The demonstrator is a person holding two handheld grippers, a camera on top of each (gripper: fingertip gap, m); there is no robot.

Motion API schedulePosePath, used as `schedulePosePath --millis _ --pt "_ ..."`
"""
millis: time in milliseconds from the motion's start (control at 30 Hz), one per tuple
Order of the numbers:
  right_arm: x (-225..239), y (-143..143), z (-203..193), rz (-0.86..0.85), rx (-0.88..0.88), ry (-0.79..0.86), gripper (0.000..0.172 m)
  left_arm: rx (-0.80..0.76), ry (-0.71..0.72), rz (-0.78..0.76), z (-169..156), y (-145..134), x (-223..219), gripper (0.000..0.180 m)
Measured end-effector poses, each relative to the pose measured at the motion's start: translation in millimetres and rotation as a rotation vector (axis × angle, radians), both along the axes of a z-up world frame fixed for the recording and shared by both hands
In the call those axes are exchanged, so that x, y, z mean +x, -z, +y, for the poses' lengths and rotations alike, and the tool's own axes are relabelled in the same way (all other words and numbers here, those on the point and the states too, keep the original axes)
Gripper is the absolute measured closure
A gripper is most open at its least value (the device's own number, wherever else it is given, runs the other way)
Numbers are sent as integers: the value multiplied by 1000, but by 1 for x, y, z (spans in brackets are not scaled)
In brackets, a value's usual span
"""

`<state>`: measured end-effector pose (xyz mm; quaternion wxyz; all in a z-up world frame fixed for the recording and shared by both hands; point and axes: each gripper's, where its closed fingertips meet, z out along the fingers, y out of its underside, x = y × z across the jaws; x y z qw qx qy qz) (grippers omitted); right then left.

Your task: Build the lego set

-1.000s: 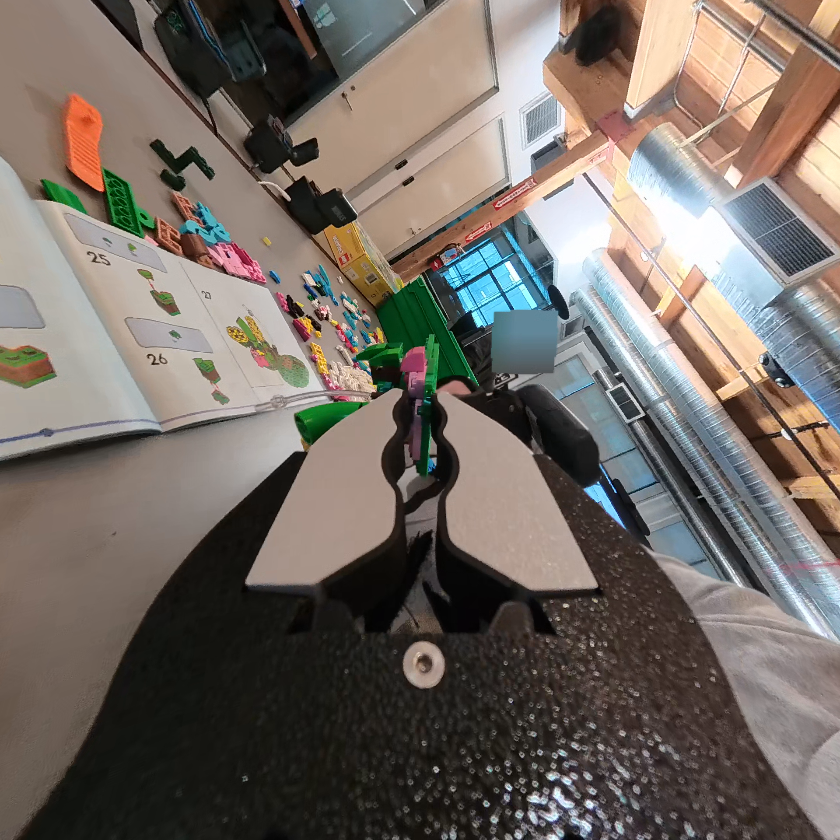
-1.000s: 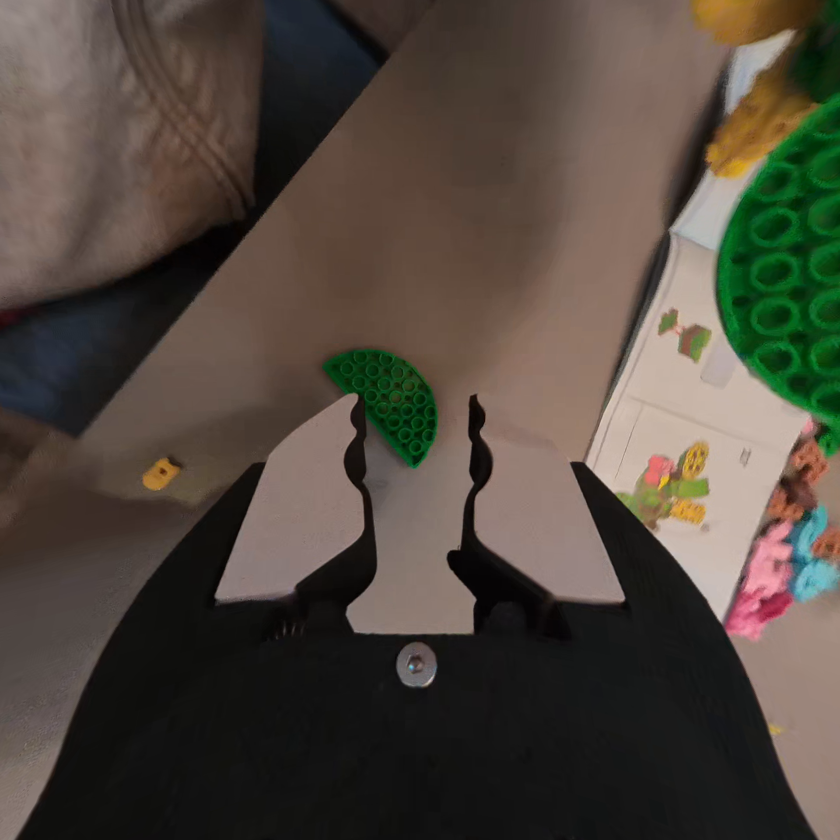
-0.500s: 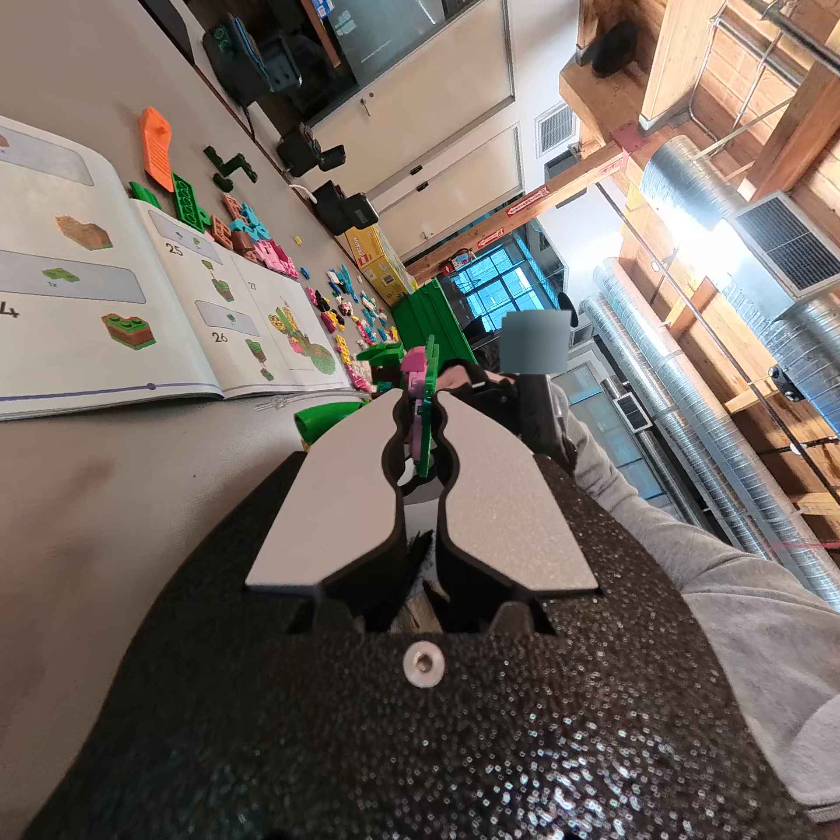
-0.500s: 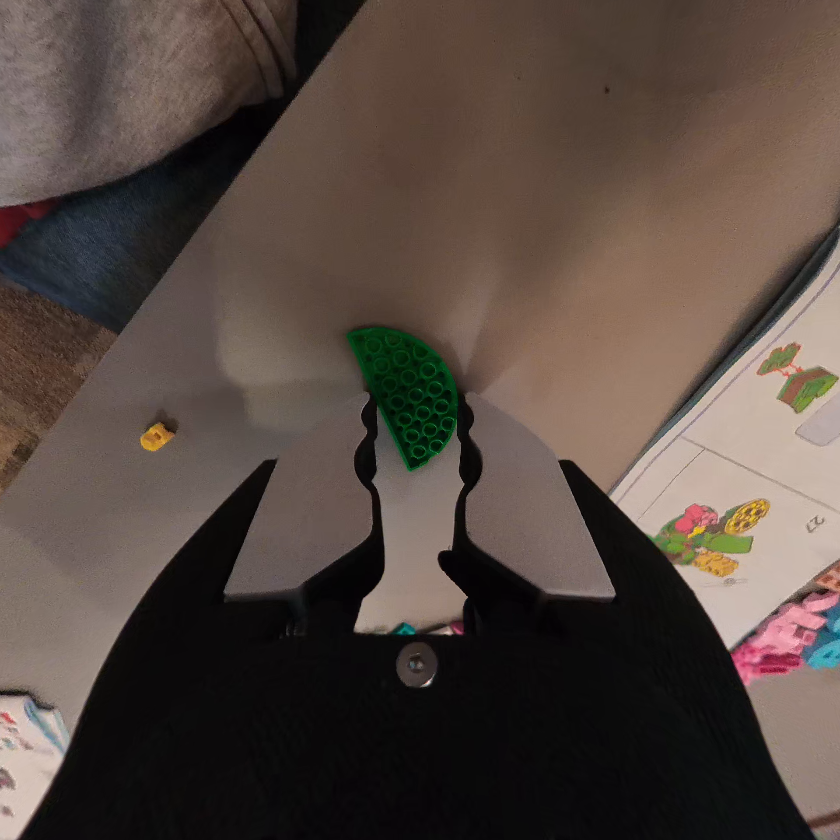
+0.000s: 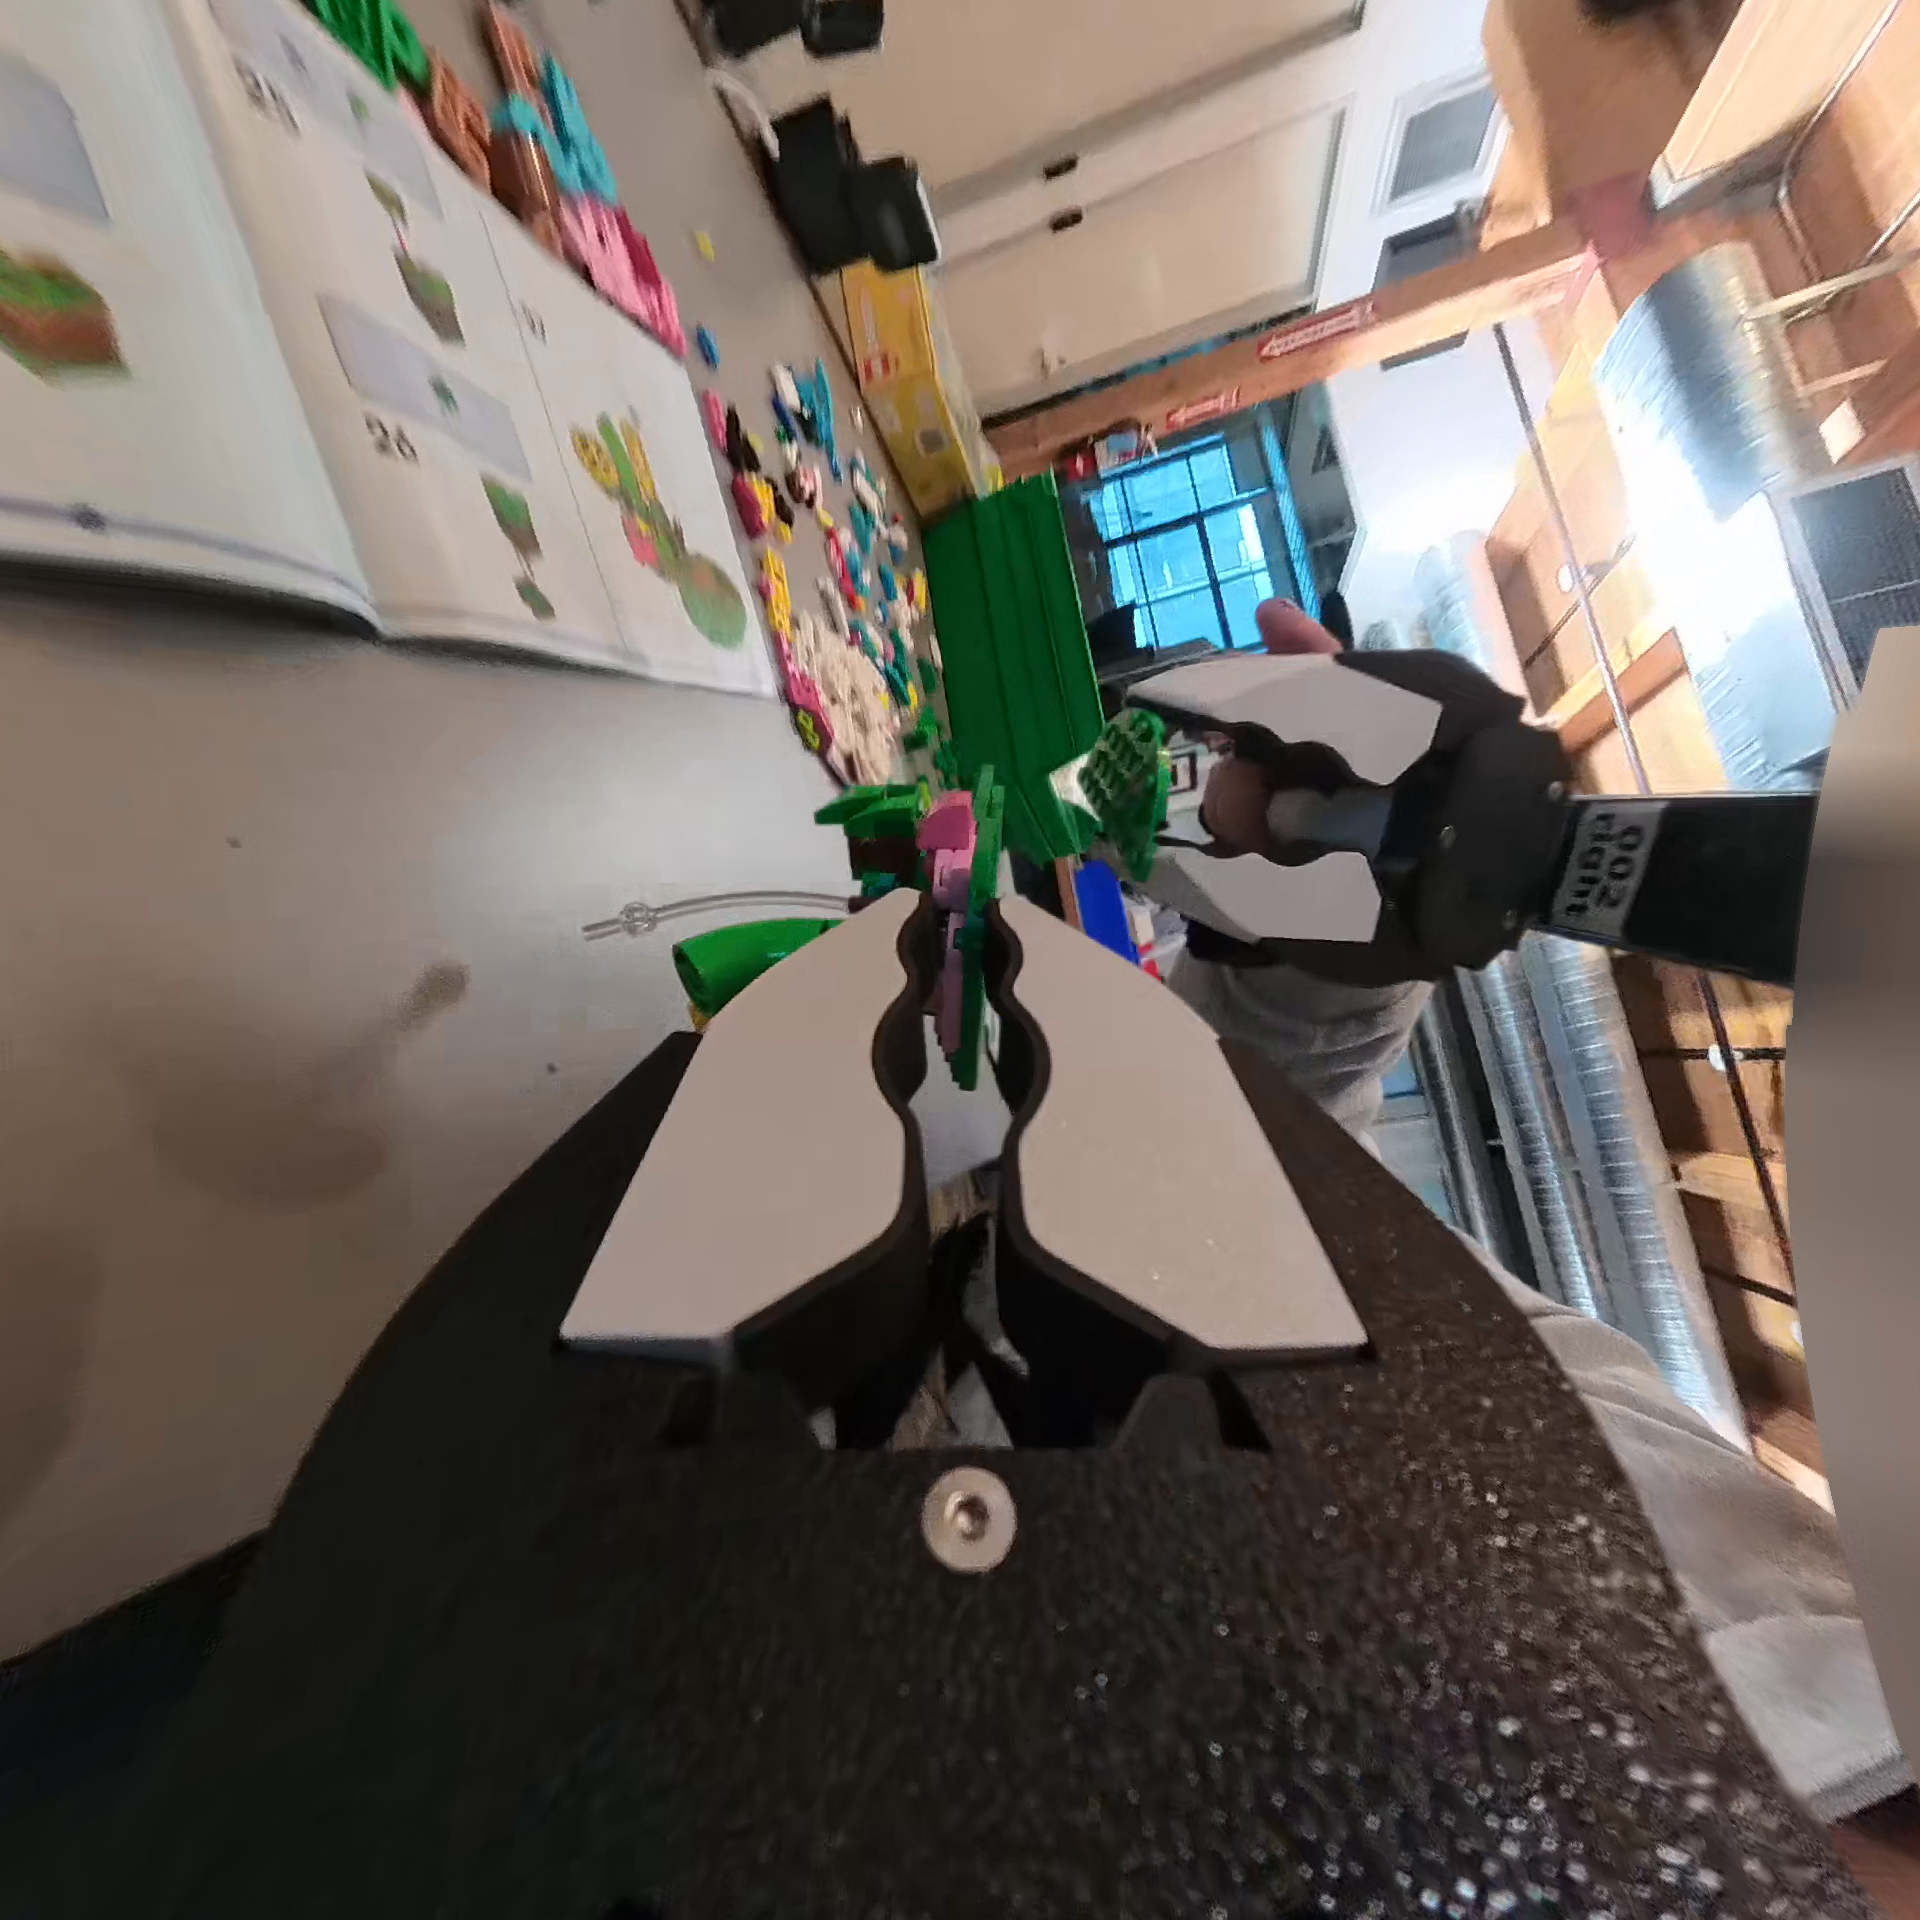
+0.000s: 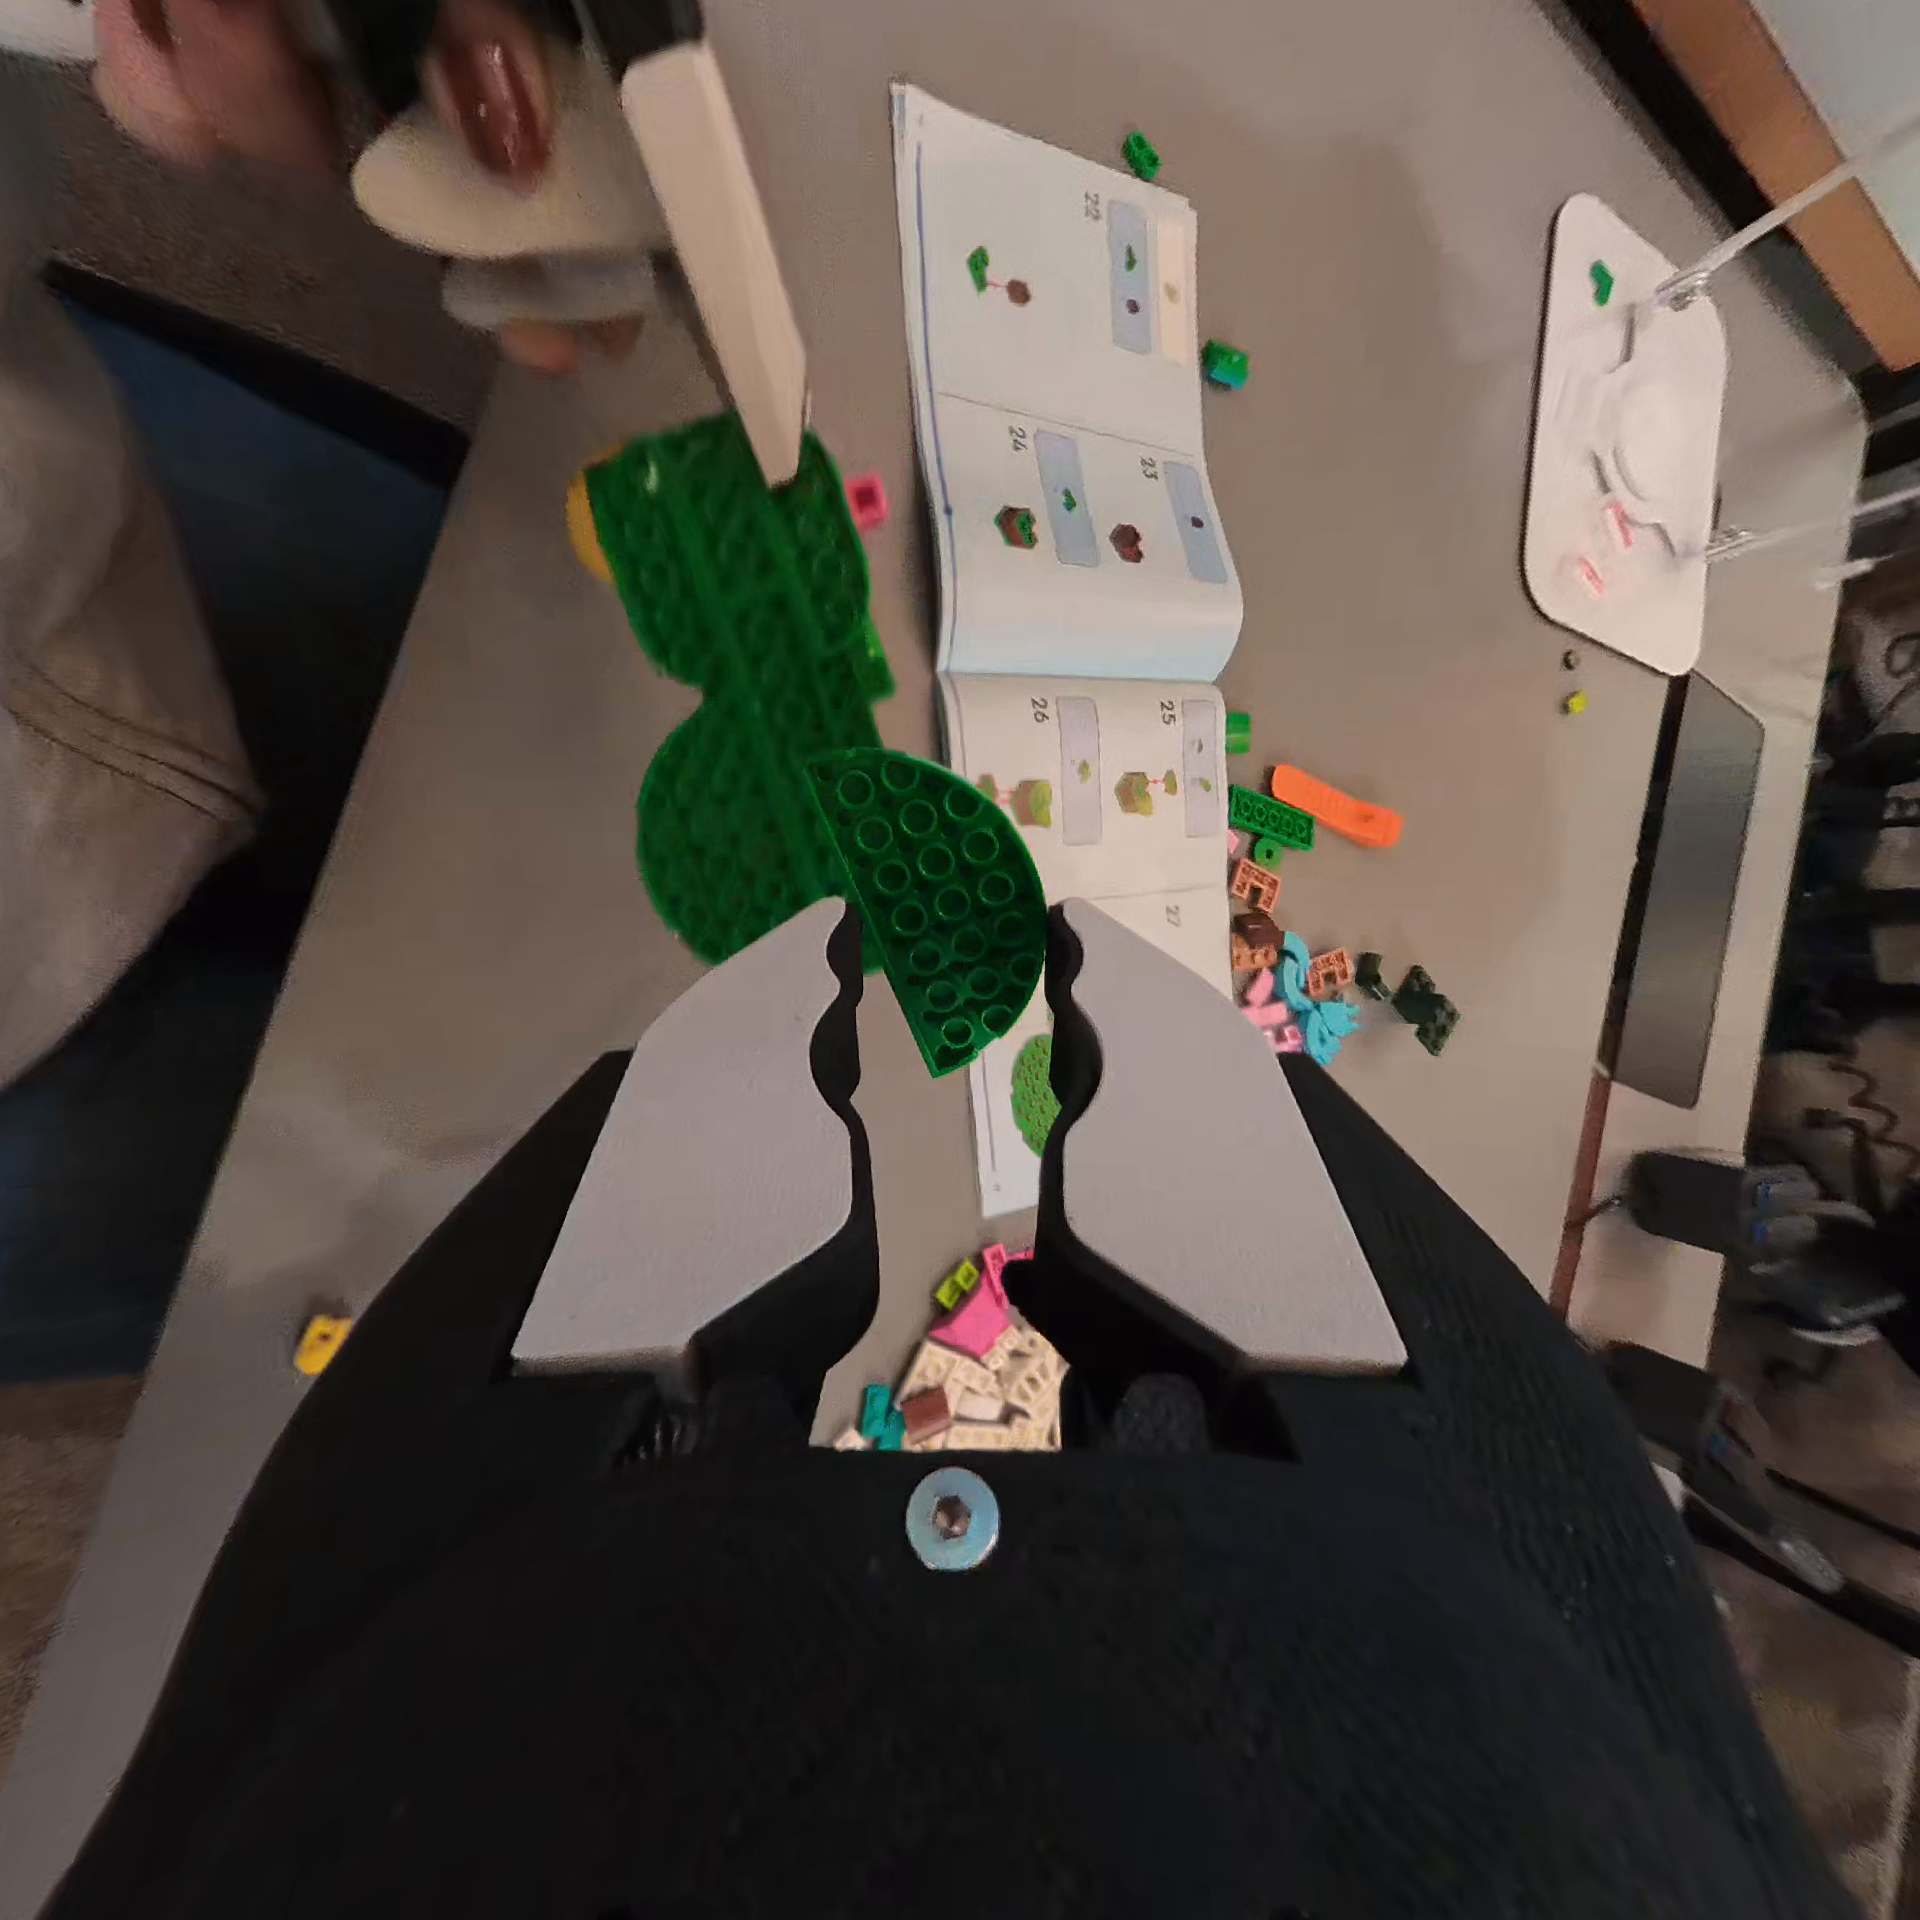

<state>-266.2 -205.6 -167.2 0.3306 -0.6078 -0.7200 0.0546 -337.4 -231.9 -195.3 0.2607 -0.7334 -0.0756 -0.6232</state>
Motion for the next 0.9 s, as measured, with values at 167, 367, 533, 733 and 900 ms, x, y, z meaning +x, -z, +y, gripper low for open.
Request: schedulePosePath --millis 167,367,533,733,900 --pt "-5 14 -13 -144 -124 54 140 -113 -5 -88 -1 -1 4 173" --pt "-7 20 -18 -222 -266 106 140 -160 2 -126 -3 0 8 173" --pt "-7 26 -19 -284 -280 111 140 -184 15 -116 -7 3 10 173" --pt "-7 32 -29 -345 -328 124 140 -191 32 -116 -11 4 13 173" --pt "-5 36 -33 -379 -323 117 139 -209 42 -123 -15 7 13 173"
